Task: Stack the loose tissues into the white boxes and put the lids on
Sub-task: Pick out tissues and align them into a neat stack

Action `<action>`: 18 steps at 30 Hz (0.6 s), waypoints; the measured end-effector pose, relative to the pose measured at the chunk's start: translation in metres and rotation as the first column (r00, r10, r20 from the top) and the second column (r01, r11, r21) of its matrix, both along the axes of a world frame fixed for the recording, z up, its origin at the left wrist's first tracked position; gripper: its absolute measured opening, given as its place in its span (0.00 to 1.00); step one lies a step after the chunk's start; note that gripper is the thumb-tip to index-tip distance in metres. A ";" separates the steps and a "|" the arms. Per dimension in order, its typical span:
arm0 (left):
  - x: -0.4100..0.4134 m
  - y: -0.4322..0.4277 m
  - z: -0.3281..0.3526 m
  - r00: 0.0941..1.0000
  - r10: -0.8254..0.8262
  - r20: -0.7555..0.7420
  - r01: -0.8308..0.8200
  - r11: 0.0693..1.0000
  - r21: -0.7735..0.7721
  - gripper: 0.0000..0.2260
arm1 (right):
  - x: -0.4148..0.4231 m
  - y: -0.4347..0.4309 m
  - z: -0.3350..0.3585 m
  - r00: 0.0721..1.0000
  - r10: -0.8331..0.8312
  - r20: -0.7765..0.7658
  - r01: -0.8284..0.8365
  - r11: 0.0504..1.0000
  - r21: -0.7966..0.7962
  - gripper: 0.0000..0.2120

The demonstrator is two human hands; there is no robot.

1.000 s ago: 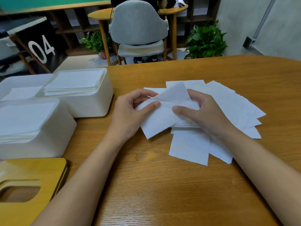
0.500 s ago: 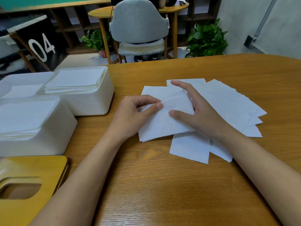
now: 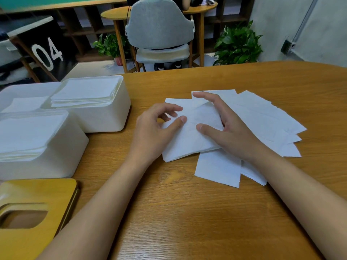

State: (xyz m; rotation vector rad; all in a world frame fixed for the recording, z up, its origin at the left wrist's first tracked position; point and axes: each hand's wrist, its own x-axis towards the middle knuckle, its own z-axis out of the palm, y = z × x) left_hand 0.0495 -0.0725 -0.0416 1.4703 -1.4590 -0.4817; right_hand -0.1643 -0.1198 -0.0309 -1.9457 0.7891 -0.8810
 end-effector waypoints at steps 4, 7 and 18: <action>-0.001 0.000 0.005 0.987 0.026 -0.156 -0.008 0.994 0.113 0.19 | -0.004 -0.004 0.002 0.987 -0.020 0.160 0.008 0.997 0.074 0.21; -0.003 0.002 0.008 0.938 -0.047 -0.345 0.113 0.978 0.175 0.21 | -0.006 -0.007 0.003 0.987 -0.055 0.153 0.043 0.996 0.078 0.16; -0.020 0.010 0.000 0.945 -0.187 0.268 0.209 0.976 -0.055 0.18 | -0.012 -0.022 -0.005 0.952 -0.304 0.030 0.301 0.950 0.083 0.15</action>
